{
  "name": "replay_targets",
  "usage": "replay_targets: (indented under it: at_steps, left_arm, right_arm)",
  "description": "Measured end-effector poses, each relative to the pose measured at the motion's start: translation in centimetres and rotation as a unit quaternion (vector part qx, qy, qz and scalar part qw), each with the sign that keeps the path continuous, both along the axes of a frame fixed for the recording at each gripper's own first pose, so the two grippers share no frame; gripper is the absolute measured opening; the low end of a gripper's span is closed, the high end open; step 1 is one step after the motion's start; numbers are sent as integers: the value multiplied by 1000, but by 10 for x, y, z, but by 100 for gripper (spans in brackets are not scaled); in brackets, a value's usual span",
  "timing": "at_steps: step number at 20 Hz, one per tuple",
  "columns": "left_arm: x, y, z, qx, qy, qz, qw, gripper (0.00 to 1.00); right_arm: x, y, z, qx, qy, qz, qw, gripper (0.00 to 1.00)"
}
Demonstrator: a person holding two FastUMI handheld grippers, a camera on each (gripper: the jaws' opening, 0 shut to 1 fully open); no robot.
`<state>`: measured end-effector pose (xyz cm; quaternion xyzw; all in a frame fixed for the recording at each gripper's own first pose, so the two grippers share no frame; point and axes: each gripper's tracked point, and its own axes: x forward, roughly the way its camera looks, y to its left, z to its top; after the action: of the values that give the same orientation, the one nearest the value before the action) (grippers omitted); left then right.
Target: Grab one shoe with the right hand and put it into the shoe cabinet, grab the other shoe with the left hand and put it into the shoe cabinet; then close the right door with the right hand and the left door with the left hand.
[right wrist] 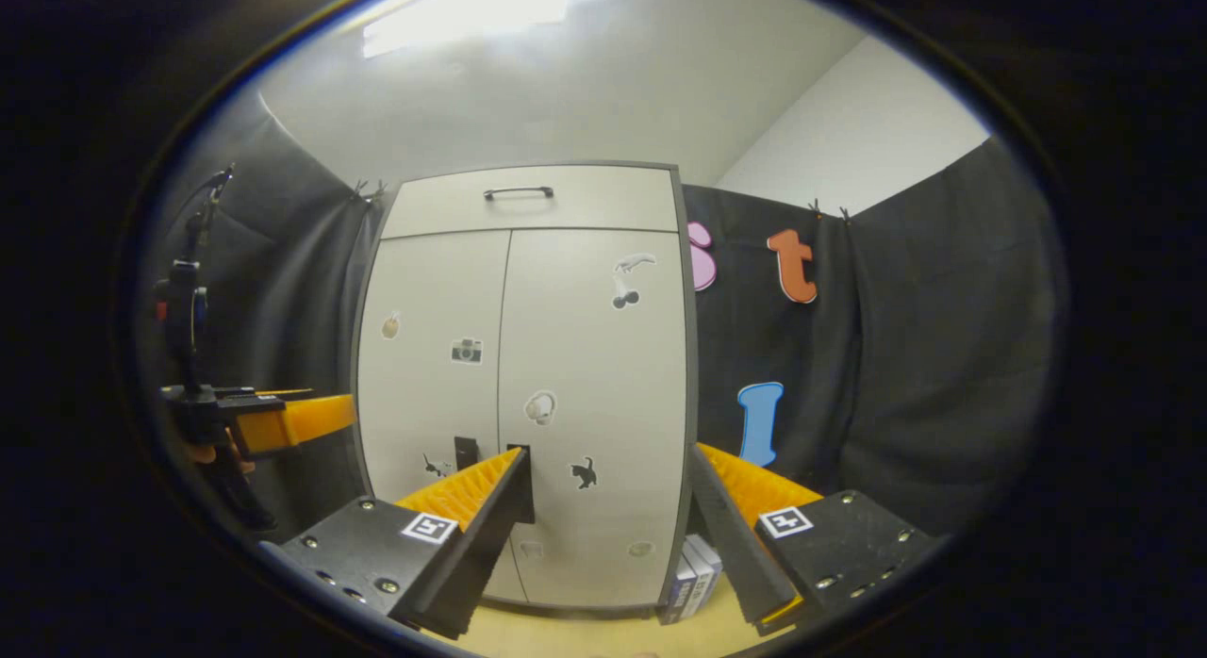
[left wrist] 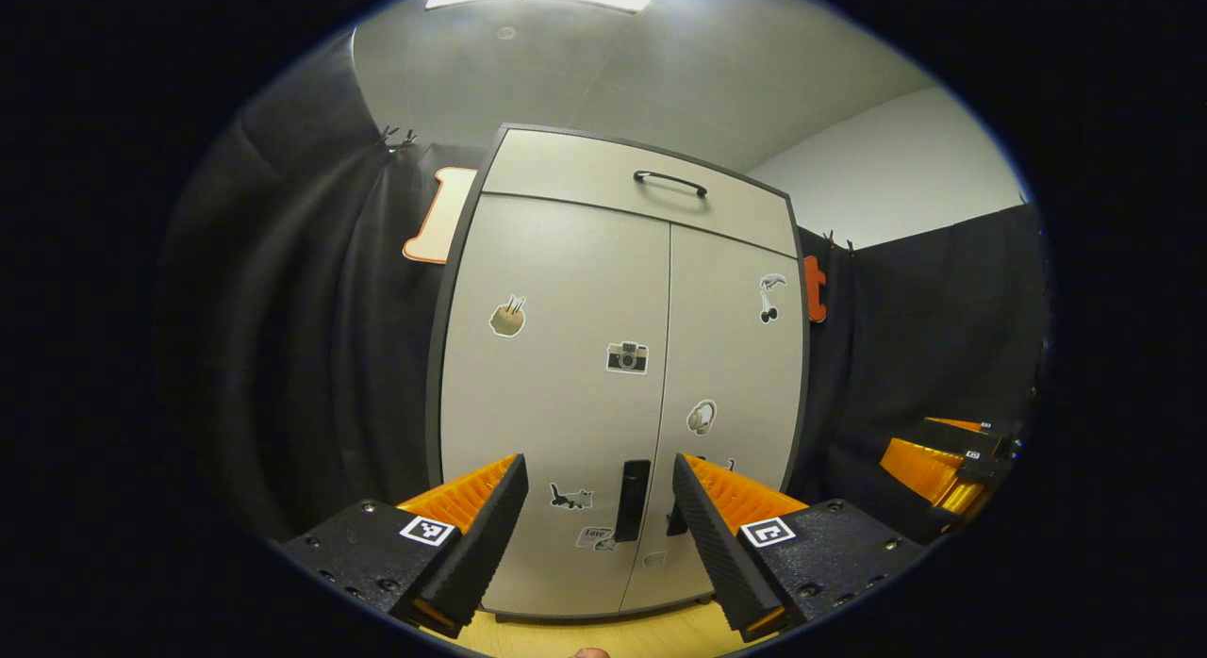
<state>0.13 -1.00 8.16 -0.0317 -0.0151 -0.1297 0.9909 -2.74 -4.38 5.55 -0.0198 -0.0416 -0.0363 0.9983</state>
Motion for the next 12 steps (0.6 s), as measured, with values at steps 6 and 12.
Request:
replay_targets:
  at_steps: [6,12]
  left_arm:
    - [-1,0,1,-2,-4,6,1000,95]
    - [-3,0,3,-7,-9,9,1000,95]
  right_arm:
    - [-1,-4,1,0,-2,0,1000,100]
    - [-3,-8,2,0,-4,-2,1000,97]
